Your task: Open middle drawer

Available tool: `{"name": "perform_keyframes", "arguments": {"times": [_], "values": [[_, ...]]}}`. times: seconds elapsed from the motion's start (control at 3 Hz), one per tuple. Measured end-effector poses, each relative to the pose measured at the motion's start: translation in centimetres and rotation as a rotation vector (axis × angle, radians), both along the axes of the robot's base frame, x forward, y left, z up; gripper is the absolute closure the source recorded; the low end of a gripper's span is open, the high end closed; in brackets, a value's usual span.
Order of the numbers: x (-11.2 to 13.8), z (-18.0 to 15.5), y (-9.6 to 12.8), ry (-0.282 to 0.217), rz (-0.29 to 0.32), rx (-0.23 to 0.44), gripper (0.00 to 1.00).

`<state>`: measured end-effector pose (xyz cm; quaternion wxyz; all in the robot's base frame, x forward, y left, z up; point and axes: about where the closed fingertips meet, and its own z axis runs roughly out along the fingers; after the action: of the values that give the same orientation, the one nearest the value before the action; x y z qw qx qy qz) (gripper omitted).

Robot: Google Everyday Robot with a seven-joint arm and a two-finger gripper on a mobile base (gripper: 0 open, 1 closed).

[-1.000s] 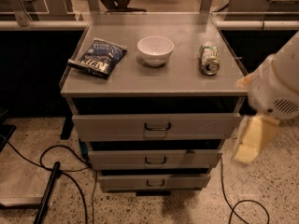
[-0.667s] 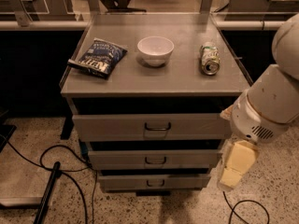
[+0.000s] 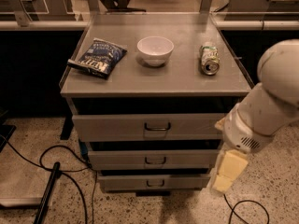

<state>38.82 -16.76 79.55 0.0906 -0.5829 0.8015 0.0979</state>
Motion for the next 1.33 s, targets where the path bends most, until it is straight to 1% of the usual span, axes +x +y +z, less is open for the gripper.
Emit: {"name": "perform_keyframes", "arguments": {"times": [0.33,0.67,1.0,1.33], "values": [[1.2,-5.4,0.1,0.012,-0.013,0.012,0.0],[3.2,-10.0,1.1,0.017,-0.012,0.02,0.0],[3.2,-10.0,1.1,0.017,-0.012,0.02,0.0],[2.0,-14.3,1.8,0.068,-0.046,0.035,0.0]]}}
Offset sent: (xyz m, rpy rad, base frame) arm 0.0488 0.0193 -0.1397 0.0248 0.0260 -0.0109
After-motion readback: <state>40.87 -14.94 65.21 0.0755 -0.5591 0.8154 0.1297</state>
